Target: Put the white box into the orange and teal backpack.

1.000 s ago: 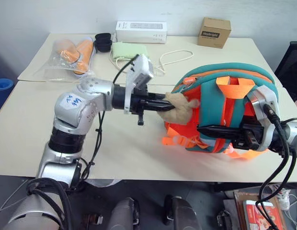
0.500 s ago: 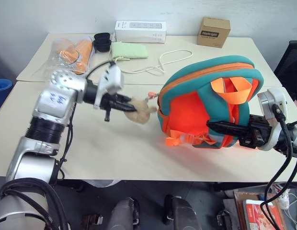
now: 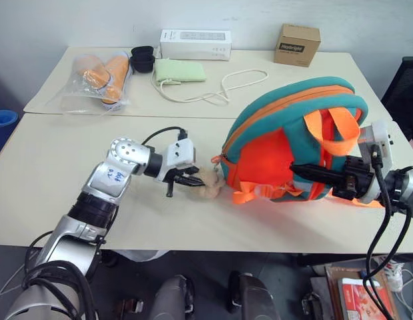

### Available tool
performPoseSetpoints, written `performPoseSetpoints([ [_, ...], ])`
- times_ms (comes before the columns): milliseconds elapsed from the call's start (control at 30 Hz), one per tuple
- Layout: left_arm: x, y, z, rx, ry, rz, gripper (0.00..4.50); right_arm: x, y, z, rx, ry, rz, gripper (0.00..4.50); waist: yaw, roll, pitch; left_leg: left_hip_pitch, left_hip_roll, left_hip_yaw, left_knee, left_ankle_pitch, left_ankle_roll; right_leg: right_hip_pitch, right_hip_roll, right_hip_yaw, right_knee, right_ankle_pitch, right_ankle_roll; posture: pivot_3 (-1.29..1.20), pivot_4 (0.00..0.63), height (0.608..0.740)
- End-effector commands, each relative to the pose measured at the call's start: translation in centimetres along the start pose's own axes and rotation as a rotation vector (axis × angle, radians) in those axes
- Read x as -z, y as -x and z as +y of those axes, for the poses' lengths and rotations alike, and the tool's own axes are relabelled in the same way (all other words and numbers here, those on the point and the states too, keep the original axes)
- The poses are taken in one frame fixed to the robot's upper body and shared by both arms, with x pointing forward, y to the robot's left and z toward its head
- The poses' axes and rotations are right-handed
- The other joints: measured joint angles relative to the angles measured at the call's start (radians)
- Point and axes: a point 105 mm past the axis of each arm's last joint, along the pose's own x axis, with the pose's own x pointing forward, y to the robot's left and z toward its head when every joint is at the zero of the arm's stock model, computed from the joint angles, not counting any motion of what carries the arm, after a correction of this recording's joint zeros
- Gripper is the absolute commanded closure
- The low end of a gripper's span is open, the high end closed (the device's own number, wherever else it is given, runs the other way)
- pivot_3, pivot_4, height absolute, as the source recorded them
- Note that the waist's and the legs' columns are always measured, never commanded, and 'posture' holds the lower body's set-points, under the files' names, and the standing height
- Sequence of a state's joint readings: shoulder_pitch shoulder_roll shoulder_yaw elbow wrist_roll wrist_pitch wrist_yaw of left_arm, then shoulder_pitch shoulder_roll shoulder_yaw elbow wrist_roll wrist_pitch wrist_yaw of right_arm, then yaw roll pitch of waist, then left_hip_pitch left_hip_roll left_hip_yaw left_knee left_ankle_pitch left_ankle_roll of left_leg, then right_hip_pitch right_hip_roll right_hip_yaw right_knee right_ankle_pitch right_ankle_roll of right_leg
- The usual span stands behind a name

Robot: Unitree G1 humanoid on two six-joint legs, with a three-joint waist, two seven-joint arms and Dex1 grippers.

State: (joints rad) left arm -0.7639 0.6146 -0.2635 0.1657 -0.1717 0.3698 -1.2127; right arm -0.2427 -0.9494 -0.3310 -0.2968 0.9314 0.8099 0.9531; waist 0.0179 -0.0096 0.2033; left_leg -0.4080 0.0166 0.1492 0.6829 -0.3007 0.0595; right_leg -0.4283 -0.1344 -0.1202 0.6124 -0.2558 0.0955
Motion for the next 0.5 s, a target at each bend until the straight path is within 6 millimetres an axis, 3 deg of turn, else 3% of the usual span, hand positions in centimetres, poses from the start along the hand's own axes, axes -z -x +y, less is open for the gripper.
performPoseSetpoints([
  [33, -0.7, 3.4, -0.6, -0.018, 0.089, -0.062, 2.18, -1.2, 3.1, -1.2, 0.048, 0.021, 0.021, 2.56, -0.003, 0.000, 0.000, 0.000, 0.000, 0.000, 0.000, 0.000, 0.000, 0.000, 0.000, 0.000, 0.000, 0.000, 0.000, 0.00, 0.150, 0.740],
  [267, -2.2, 10.8, -1.2, -0.118, 0.243, -0.179, 0.00, -2.2, 9.8, -2.7, 0.131, -0.003, 0.115, 0.15, -0.005, 0.000, 0.000, 0.001, 0.000, 0.000, 0.000, 0.000, 0.000, 0.001, 0.000, 0.000, -0.002, 0.000, 0.000, 0.00, 0.150, 0.740],
  [367, -4.2, 15.2, -2.4, -0.142, 0.280, -0.240, 0.00, -3.5, 13.3, -3.6, 0.214, 0.010, 0.108, 0.03, -0.007, 0.000, 0.000, 0.000, 0.000, 0.000, 0.000, 0.000, 0.000, 0.001, 0.000, 0.000, -0.002, 0.000, 0.000, 0.00, 0.150, 0.740],
  [500, -6.1, 17.5, -3.0, -0.197, 0.272, -0.326, 0.00, -5.1, 15.1, -4.5, 0.301, 0.049, 0.021, 0.03, -0.019, 0.001, 0.000, 0.001, 0.000, 0.000, -0.001, -0.001, -0.001, 0.001, 0.000, 0.000, -0.003, 0.000, 0.000, 0.00, 0.150, 0.740],
])
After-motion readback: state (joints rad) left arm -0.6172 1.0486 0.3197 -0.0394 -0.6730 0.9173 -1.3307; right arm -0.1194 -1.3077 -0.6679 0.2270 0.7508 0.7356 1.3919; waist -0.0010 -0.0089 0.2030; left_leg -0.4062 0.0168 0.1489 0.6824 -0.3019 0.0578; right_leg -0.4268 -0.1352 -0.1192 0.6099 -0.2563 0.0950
